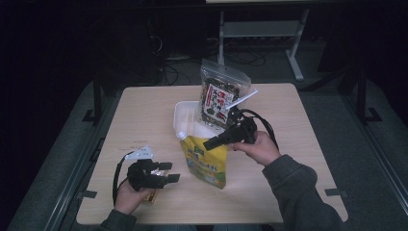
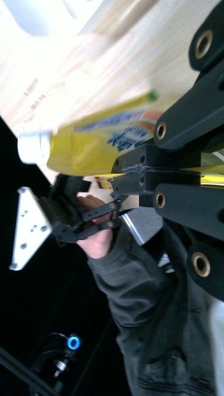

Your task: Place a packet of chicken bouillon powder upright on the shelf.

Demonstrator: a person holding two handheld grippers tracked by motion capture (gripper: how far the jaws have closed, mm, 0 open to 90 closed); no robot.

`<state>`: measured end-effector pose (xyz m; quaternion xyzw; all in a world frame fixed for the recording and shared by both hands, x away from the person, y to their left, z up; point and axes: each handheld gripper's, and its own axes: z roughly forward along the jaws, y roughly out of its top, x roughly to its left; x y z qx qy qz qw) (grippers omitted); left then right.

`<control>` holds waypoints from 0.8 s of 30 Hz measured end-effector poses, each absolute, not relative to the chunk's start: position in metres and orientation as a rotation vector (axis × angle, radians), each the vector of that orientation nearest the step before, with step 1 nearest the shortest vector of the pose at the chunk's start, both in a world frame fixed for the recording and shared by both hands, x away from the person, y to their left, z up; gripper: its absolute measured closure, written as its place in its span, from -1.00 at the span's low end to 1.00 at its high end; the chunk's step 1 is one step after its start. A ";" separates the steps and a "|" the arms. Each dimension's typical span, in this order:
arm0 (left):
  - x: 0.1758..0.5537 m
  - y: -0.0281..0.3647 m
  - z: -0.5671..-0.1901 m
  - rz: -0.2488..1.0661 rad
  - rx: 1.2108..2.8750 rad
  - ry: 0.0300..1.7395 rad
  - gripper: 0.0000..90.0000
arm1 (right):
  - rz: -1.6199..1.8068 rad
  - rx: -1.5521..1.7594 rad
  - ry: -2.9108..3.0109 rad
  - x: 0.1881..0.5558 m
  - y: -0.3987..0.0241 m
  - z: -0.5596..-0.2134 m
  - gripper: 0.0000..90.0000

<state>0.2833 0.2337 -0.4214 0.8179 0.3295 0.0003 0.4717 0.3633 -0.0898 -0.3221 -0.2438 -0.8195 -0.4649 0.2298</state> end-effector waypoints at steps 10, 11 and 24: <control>0.283 0.240 -0.421 0.030 2.005 0.833 -0.25 | -1.448 -0.807 -2.133 0.368 -0.093 -0.314 0.98; 0.283 0.241 -0.421 0.034 2.005 0.838 -0.26 | -1.495 -0.827 -2.092 0.369 -0.094 -0.313 0.98; 0.285 0.247 -0.423 0.066 1.996 0.878 -0.33 | -1.668 -0.946 -2.003 0.380 -0.080 -0.294 0.98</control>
